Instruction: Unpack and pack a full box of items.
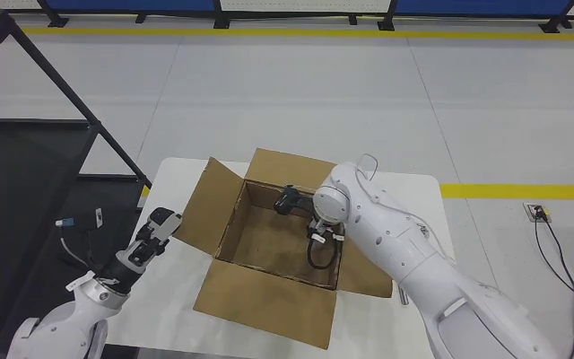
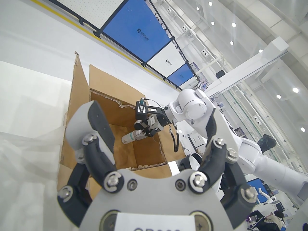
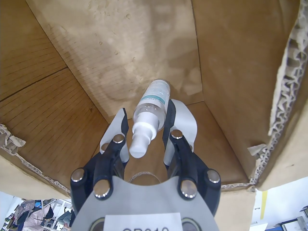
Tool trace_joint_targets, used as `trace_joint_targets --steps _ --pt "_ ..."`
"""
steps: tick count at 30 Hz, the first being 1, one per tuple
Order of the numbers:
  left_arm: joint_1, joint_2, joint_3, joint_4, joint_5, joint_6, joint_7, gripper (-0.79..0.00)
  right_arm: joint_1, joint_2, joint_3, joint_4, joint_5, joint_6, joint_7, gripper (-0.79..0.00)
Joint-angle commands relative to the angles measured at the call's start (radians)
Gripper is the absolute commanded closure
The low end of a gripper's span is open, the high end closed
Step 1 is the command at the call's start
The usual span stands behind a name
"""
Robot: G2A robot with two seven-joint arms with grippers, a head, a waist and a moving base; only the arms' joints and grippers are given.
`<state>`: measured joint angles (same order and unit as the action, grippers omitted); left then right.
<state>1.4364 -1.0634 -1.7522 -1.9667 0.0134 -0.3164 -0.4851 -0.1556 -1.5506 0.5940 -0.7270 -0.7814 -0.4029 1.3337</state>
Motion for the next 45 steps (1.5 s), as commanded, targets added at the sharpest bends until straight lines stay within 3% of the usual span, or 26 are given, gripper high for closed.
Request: trace_joint_targets --steps 1,5,9,16,23,24,25,27,33,39,45 --pt "-0.001 0.0 0.0 0.002 -0.002 0.0 0.001 -0.785 0.0 0.001 0.003 0.002 -0.002 0.001 -0.002 -0.376" --pt "-0.003 0.0 0.001 0.006 -0.002 0.0 0.003 -0.785 -0.002 0.007 0.013 0.0 -0.006 0.001 0.0 -0.391" --pt "-0.004 0.0 0.004 0.008 -0.001 0.0 0.006 -0.785 -0.016 0.011 0.014 -0.005 -0.015 0.006 0.012 -0.483" --pt "-0.01 0.001 0.009 0.008 0.004 0.004 0.002 -0.785 -0.031 0.011 0.007 -0.016 -0.046 0.031 0.01 -0.456" --pt "-0.012 0.001 0.013 0.007 0.008 0.008 0.004 -0.785 -0.038 0.009 0.004 -0.007 -0.074 0.052 -0.015 -0.271" --pt "-0.012 0.001 0.013 0.007 0.008 0.008 0.005 -0.785 -0.039 0.008 0.004 -0.003 -0.076 0.056 -0.018 -0.206" --pt "-0.012 0.001 0.012 0.007 0.01 0.008 0.005 -0.785 -0.039 0.008 0.004 0.0 -0.078 0.057 -0.02 -0.071" --pt "-0.011 0.001 0.012 0.006 0.011 0.01 0.007 -0.785 -0.036 0.007 0.008 0.006 -0.075 0.055 -0.026 0.0" --pt "-0.01 0.002 0.012 0.009 0.01 0.011 0.009 -0.785 -0.021 0.018 0.051 -0.023 -0.034 0.007 -0.034 0.0" --pt "-0.021 0.002 0.018 0.012 0.008 0.013 0.004 -0.785 -0.04 0.064 0.137 -0.226 -0.024 0.025 0.047 0.0" --pt "-0.044 0.003 0.035 0.018 0.003 0.012 -0.01 -0.785 -0.18 0.15 0.314 -0.624 -0.061 0.119 0.202 0.0"
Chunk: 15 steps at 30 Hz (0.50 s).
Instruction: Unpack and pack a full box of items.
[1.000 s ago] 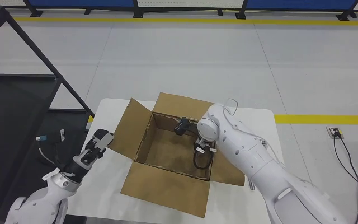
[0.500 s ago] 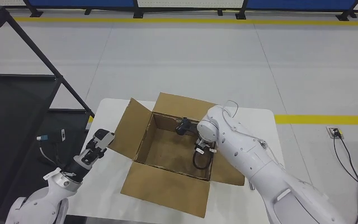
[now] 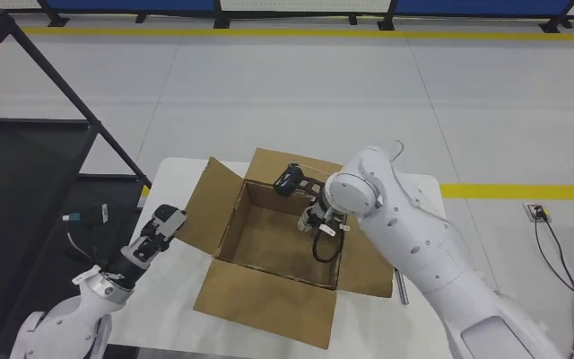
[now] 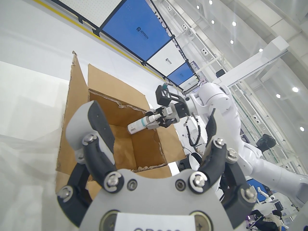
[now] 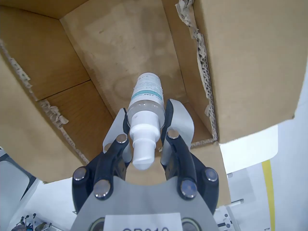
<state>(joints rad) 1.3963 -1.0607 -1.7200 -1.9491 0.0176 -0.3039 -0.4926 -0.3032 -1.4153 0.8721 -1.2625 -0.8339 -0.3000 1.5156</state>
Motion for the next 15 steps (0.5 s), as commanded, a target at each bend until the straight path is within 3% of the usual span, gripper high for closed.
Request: trace_joint_targets --steps 1,7,15 --pt "-0.008 0.0 0.007 0.002 -0.003 -0.002 -0.006 -0.785 -0.067 0.031 0.067 -0.151 -0.023 0.023 0.02 0.0" --pt "-0.037 0.001 0.03 0.012 -0.009 -0.01 -0.021 -0.785 -0.268 0.125 0.257 -0.463 -0.119 0.123 0.02 0.0" --pt "-0.083 0.001 0.068 0.028 -0.015 -0.016 -0.051 -0.785 -0.553 0.228 0.585 -0.707 -0.143 0.241 0.02 0.0"
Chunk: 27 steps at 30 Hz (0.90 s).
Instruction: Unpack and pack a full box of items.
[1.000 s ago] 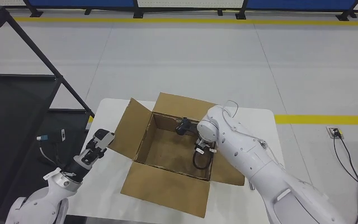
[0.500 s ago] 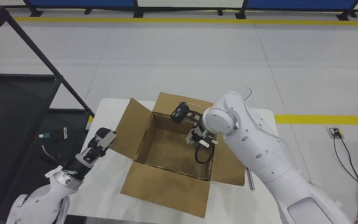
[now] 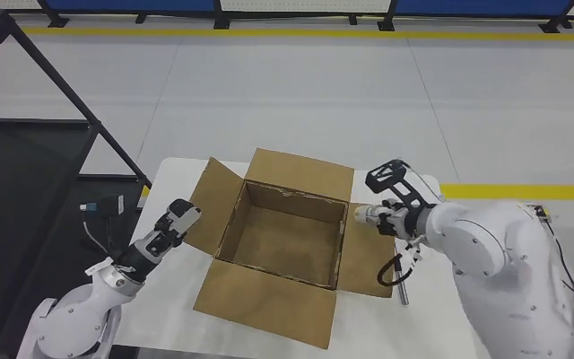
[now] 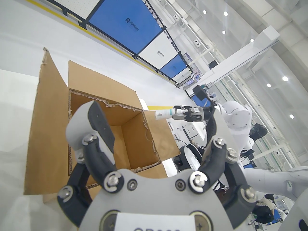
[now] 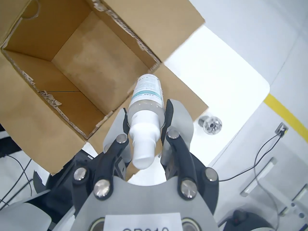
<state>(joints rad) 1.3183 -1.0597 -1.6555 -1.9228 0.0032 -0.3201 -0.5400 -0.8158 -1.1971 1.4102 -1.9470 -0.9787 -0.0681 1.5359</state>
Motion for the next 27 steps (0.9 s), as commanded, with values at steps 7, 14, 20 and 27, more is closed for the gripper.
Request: trace_joint_targets --steps 7,14,20,27 --pt "-0.051 0.001 0.038 0.007 -0.001 0.008 -0.04 -0.785 -0.271 0.072 0.262 -0.091 0.011 0.089 0.0 0.0" --pt "-0.089 0.001 0.076 0.024 0.007 0.011 -0.054 -0.785 -0.319 0.116 0.261 0.073 0.023 0.124 0.0 0.0" --pt "-0.095 0.002 0.08 0.032 0.008 0.014 -0.053 -0.785 -0.25 0.14 0.185 0.231 0.01 0.149 0.0 0.0" --pt "-0.081 0.004 0.072 0.031 0.012 0.019 -0.041 -0.785 -0.172 0.159 0.114 0.341 -0.007 0.163 0.0 0.0"
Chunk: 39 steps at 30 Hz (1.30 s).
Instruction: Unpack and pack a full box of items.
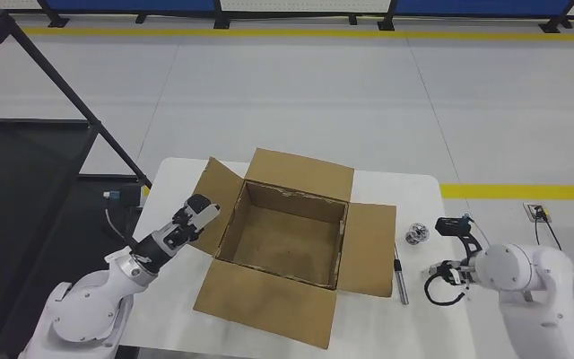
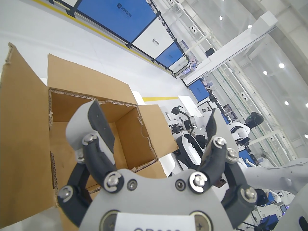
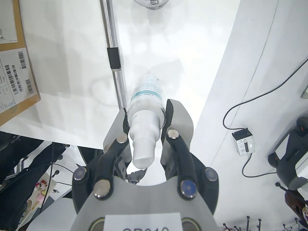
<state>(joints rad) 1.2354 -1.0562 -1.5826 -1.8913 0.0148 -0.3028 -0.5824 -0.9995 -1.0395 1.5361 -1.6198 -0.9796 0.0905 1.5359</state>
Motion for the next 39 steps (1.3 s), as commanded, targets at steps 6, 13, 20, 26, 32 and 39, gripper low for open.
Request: trace_joint_targets --steps 6,13,20,26,32,39 --pt "0.012 0.002 -0.014 -0.005 0.002 0.004 0.015 -0.785 0.072 0.007 -0.057 0.091 0.011 0.006 0.0 0.0" --pt "0.021 0.003 -0.025 -0.012 0.001 0.005 0.027 -0.785 0.107 0.01 -0.082 0.137 0.04 0.003 0.0 -0.142" --pt "0.026 0.004 -0.032 -0.016 0.001 0.005 0.031 -0.785 0.12 0.01 -0.101 0.157 0.065 -0.005 -0.005 -0.268" --pt "0.03 0.006 -0.037 -0.019 0.001 0.003 0.033 -0.785 0.119 0.012 -0.111 0.167 0.08 -0.006 -0.024 -0.339" --pt "0.035 0.007 -0.04 -0.023 0.002 0.0 0.033 -0.785 0.1 0.016 -0.102 0.149 0.096 -0.005 -0.049 -0.48" --pt "0.046 0.008 -0.046 -0.032 0.003 -0.002 0.034 -0.785 0.024 0.032 0.011 -0.044 0.126 0.037 -0.114 -0.646"
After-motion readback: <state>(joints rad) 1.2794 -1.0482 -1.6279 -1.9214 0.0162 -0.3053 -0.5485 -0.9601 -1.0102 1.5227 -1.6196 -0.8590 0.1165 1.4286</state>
